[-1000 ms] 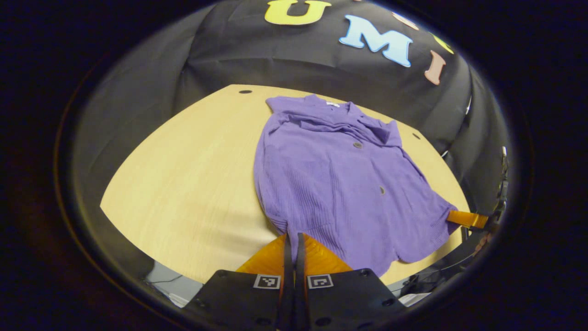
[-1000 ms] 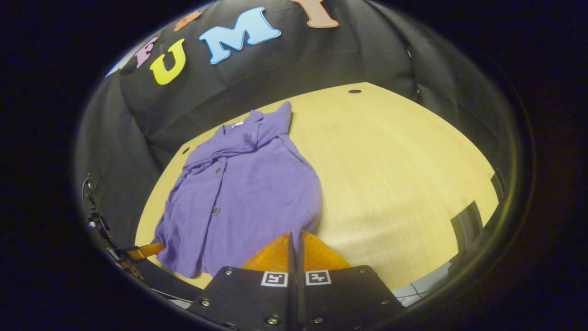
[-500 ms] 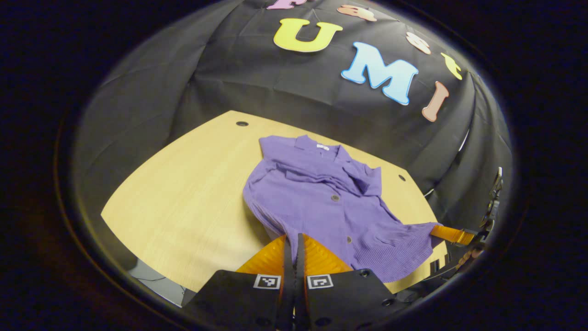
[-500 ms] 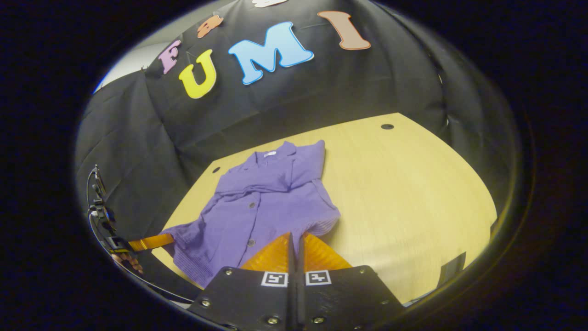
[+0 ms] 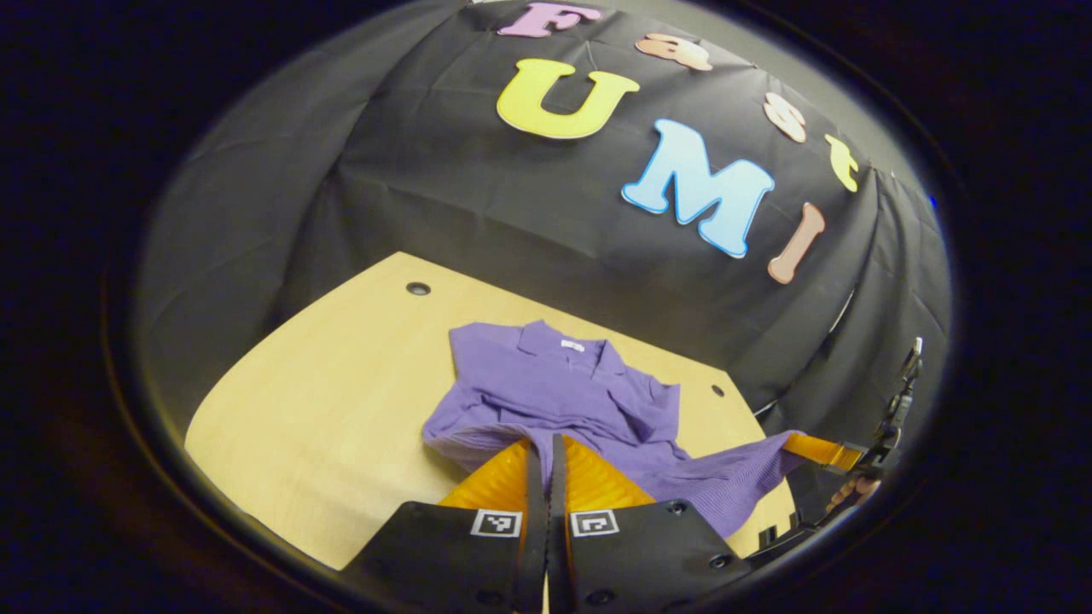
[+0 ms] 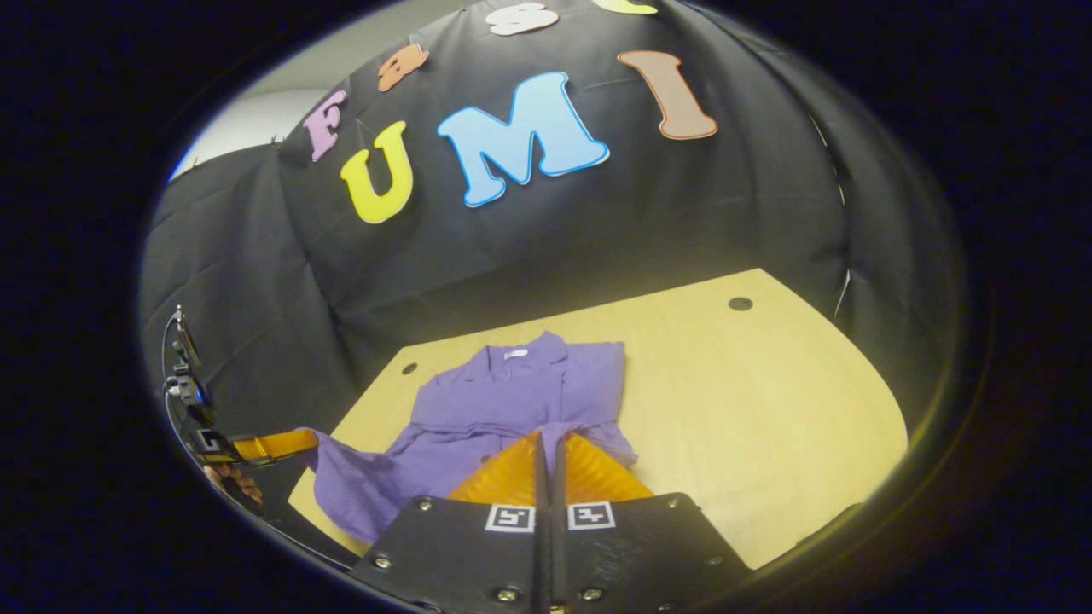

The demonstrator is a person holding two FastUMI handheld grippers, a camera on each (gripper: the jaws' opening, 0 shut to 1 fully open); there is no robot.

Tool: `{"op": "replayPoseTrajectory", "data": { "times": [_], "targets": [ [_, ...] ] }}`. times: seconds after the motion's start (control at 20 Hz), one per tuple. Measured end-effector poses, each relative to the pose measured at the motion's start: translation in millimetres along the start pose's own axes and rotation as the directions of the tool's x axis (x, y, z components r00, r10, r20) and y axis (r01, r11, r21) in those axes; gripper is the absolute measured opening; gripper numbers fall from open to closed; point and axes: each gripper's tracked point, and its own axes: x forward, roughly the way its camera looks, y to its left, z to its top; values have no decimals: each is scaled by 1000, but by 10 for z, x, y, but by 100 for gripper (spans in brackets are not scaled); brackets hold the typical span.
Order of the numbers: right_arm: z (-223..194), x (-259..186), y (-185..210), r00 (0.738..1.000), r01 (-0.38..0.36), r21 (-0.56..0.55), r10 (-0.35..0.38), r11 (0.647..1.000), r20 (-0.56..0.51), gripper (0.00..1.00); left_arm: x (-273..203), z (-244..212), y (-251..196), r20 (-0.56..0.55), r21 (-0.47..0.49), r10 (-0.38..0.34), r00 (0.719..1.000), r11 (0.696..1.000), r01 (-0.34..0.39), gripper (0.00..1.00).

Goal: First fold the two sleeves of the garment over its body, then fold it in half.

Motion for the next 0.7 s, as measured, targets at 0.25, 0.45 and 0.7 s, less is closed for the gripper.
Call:
{"op": "replayPoseTrajectory", "data": {
  "times": [0.25, 0.45, 0.7],
  "targets": [
    [394, 352, -2, 999, 26, 22, -27, 999, 28, 0, 449, 516, 53, 28, -21, -43, 999, 999, 44, 7],
    [614, 665, 40, 999, 43, 7, -43, 999, 21, 0, 823, 889, 74, 45, -40, -80, 996, 996, 82, 7],
    [968, 1093, 75, 998, 56, 22, -56, 998, 40, 0, 1382, 1241, 196, 45, -35, -87, 995, 995, 88, 7]
  ]
}}
